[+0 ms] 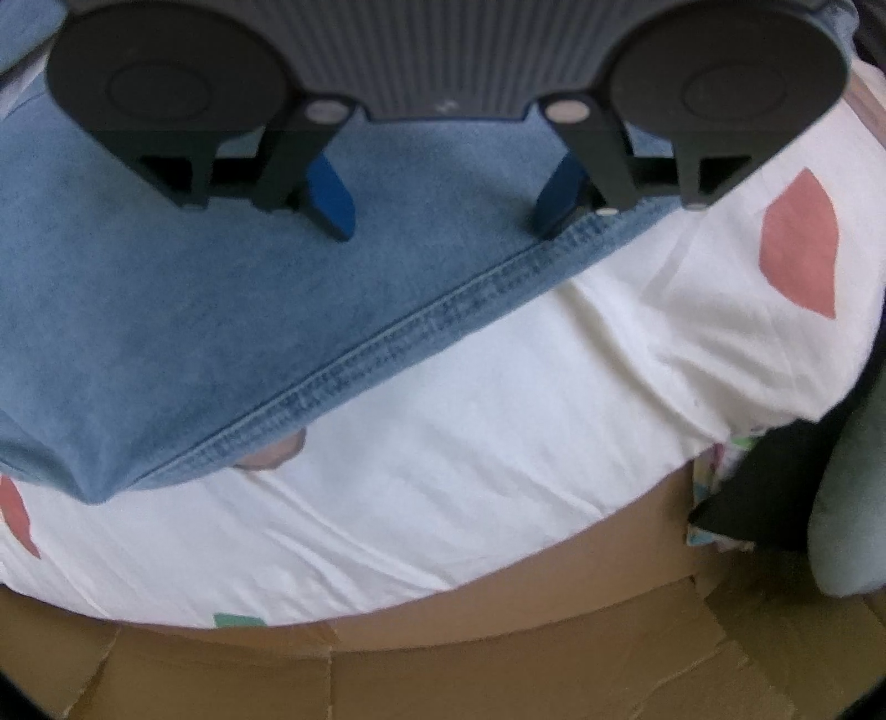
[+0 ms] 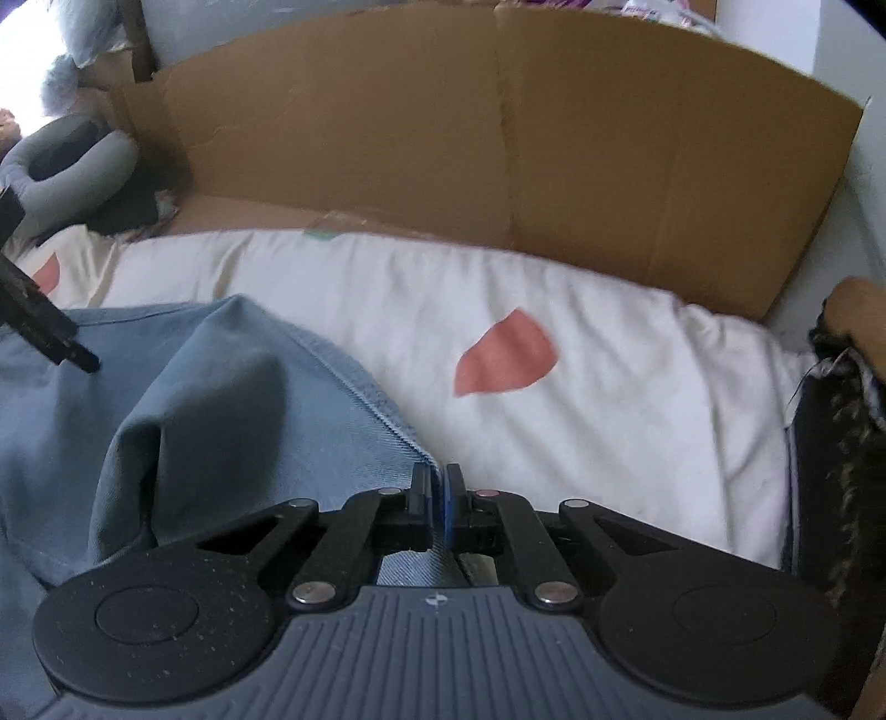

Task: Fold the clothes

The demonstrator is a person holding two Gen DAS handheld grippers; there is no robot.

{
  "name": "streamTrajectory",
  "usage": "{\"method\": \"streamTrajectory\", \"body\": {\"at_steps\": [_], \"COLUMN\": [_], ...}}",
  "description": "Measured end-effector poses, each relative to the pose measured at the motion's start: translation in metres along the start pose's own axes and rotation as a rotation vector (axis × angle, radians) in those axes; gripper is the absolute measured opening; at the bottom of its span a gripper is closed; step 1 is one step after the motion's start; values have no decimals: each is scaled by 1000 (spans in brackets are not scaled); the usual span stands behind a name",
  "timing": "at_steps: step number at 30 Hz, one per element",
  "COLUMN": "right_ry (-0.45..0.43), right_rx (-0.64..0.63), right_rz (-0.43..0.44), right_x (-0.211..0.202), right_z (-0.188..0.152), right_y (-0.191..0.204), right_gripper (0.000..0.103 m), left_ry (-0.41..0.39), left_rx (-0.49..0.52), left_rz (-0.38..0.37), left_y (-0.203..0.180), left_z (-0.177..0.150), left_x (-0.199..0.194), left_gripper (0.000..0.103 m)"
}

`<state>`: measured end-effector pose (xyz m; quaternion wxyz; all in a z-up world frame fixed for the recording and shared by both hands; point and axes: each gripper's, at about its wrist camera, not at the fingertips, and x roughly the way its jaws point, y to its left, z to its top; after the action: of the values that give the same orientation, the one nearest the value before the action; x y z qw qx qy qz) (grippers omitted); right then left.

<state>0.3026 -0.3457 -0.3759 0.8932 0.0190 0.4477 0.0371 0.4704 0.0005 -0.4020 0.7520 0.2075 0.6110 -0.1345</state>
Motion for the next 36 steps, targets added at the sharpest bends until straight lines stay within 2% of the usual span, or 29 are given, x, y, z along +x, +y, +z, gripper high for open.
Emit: {"method": "streamTrajectory", "body": {"at_steps": [3, 7, 11, 14, 15, 17, 18, 20, 23, 27, 29, 31, 33, 36], "right_ry": [-13, -31, -72, -91, -84, -76, -79, -89, -103, -104, -86, -72, -76, -82], "right_rx": [-17, -31, -65, -72, -50, 5, 44, 130, 292, 512, 584, 664, 727, 822], "right_rz": [-9, -21, -84, -89, -59, -10, -5, -4, 2, 53, 80, 123, 163, 189], "right_x": [-1, -3, -10, -9, -6, -3, -4, -8, -13, -16, -13, -9, -5, 4], "right_z": [6, 12, 21, 25, 24, 16, 9, -2, -19, -44, -52, -61, -66, -70], "right_y": [-2, -3, -10, -15, -19, -27, -33, -48, -75, -109, -116, -122, -125, -130], "right_gripper": [1, 1, 1, 3, 7, 19, 33, 41, 41, 41, 41, 45, 58, 65], "left_ry": [0, -14, -27, -23, -22, -20, -23, -28, -35, -39, -35, -28, -25, -24], "left_rx": [3, -5, -16, -21, -21, -20, -20, -21, -23, -4, -1, -1, -1, -1], "left_rz": [5, 6, 9, 8, 9, 7, 5, 2, -7, -11, -11, -14, -18, -21], "left_y": [2, 5, 6, 9, 9, 7, 4, 5, 4, -1, -1, -2, -2, -5], "left_z": [-2, -3, -9, -15, -16, -17, -17, -15, -10, -7, -7, -6, -6, -4], "left_x": [-3, -11, -17, -16, -15, -14, -13, -12, -8, -6, -4, -1, 1, 2], "left_gripper": [69, 69, 69, 69, 69, 69, 69, 69, 69, 69, 69, 69, 69, 69]}}
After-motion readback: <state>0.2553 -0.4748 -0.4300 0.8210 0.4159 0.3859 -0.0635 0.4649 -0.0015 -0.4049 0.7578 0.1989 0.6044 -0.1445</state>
